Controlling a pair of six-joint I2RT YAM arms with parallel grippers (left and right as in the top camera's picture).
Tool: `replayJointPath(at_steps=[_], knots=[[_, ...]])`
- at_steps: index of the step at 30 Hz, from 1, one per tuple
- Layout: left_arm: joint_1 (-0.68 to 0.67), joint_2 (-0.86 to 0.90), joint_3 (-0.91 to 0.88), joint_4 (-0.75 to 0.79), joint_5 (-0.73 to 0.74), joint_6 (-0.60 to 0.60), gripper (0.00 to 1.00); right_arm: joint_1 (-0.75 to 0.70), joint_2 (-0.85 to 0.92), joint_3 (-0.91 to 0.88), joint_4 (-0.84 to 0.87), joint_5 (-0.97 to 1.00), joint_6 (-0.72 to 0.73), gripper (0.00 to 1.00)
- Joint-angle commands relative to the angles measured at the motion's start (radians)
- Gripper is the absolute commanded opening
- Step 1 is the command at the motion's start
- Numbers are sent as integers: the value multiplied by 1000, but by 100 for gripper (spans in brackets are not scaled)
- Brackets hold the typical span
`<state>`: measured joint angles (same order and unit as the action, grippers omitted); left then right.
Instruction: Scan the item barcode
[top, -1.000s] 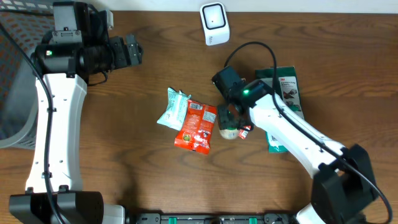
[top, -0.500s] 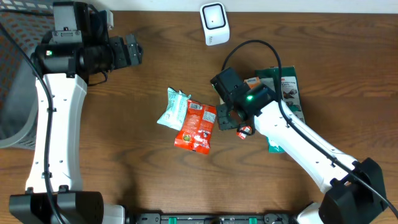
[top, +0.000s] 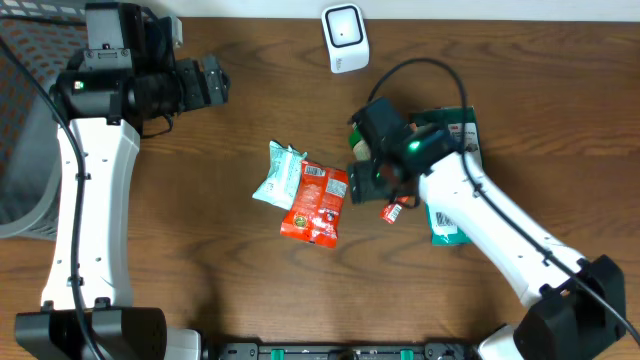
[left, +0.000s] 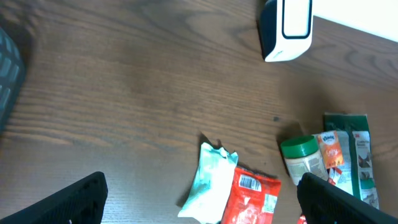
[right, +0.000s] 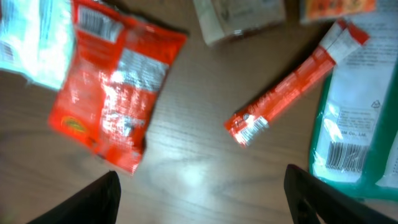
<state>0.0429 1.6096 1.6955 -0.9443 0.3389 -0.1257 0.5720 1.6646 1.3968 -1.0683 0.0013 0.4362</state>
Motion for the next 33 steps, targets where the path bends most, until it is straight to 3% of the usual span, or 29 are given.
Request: replayJointPath(at_steps=[1, 8, 21, 33], knots=[[0, 4, 10, -5, 12, 10, 97, -76, 3, 188, -101, -71, -61, 82], [0, 4, 10, -5, 12, 10, 97, -184, 53, 411, -202, -72, -160, 84], [0, 4, 10, -5, 12, 10, 97, -187, 279, 414, -26, -118, -317, 92], [0, 4, 10, -5, 12, 10, 97, -185, 496, 414, 168, -76, -368, 90]])
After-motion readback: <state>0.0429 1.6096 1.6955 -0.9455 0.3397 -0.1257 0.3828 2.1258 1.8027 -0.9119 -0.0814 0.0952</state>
